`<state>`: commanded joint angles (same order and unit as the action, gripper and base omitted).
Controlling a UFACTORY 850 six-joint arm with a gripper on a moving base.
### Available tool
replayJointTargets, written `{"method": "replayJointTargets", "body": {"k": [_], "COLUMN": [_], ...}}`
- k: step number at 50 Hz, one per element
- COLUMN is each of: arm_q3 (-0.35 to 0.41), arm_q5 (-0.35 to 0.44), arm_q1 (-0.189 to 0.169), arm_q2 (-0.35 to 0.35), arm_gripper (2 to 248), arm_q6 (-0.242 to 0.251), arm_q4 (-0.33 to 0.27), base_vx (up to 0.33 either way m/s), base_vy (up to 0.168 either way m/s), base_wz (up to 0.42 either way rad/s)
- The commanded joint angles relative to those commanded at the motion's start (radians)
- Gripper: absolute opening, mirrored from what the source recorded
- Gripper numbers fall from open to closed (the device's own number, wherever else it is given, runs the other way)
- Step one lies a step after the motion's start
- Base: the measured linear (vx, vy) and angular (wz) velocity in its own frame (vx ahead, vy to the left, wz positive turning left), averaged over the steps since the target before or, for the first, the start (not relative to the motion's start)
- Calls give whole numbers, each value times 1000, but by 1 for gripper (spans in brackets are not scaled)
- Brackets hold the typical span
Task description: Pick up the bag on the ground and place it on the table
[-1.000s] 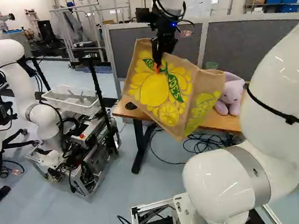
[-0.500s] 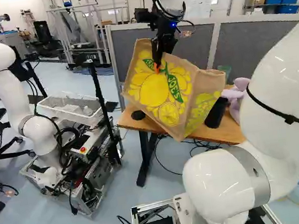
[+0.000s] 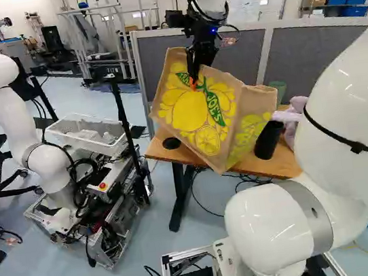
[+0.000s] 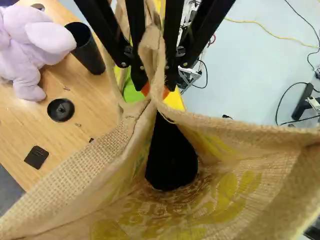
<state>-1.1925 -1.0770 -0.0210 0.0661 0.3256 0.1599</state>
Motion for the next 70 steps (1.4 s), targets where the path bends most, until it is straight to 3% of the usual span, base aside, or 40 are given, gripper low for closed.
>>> {"method": "replayJointTargets", "body": {"k": [10,15,63,70], "arm_q3": [0,0,0,0], "arm_q5": [0,0,0,0], "arm_q1": [0,0,0,0], "arm_q2": [0,0,0,0], "arm_gripper": [35,35,35,35], "arm_q6": [2,32,526,559], "arm_q4": [0,0,0,0], "base_vx": [0,0,0,0], "base_vy": [0,0,0,0], "base_wz": [0,0,0,0]}}
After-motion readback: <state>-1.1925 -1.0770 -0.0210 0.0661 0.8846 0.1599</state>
